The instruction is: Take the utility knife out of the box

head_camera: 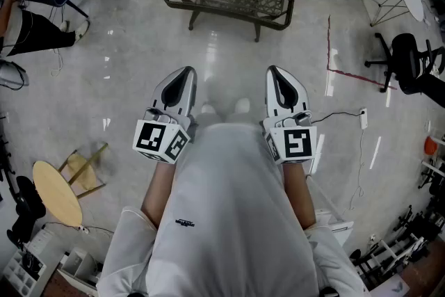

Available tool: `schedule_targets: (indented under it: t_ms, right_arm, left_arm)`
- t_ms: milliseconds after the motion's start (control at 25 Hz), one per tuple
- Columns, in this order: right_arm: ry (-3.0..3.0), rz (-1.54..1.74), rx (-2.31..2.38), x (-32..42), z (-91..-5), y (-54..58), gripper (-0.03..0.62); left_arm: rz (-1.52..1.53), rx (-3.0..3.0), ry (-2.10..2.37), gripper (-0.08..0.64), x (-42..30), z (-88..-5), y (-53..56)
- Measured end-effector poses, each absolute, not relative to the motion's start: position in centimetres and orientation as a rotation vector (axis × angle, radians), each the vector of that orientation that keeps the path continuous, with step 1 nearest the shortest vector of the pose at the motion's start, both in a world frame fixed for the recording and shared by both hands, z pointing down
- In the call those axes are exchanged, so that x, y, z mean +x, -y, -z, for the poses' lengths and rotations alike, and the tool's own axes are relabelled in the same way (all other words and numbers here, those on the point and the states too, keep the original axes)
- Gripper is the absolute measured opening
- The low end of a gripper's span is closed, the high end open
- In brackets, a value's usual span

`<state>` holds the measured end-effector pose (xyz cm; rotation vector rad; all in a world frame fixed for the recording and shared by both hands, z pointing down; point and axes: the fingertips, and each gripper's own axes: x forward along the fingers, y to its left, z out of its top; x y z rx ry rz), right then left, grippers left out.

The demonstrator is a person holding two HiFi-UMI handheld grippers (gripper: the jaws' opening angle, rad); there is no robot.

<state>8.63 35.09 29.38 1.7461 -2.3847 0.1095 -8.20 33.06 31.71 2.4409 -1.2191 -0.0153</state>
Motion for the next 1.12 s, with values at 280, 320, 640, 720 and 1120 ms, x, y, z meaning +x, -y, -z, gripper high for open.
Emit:
schedule_targets:
  t_ms: [280,320,640,720,1120]
  right_arm:
    - [2.367,-0.144,1.809,13.8,-28.9,-38.2,-0.002]
    - [2.377,-0.155,1.831,14.5,-28.8,-38.4,-0.001]
    - [2.418,-0.127,1.807,17.5,-28.2,-39.1,0.0]
    - [2.433,-0.133,1.793,18.3,-28.5,-39.2,0.0]
    - [2.52,-0.156,1.723,21.5,-28.9,-39.9,0.001]
  left_arm:
    - [-0.053,2.474,1.246,0.006,-3.3,-30.4,-37.2]
    - [-0.06,2.484,1.255,0.006,-2.8,-30.0,-37.6]
    - [-0.074,2.514,1.321,0.005,0.1,-28.9,-38.7]
    - [-0.077,2.517,1.335,0.005,1.0,-29.0,-38.6]
    - [-0.107,2.543,1.348,0.005,5.7,-28.6,-38.1]
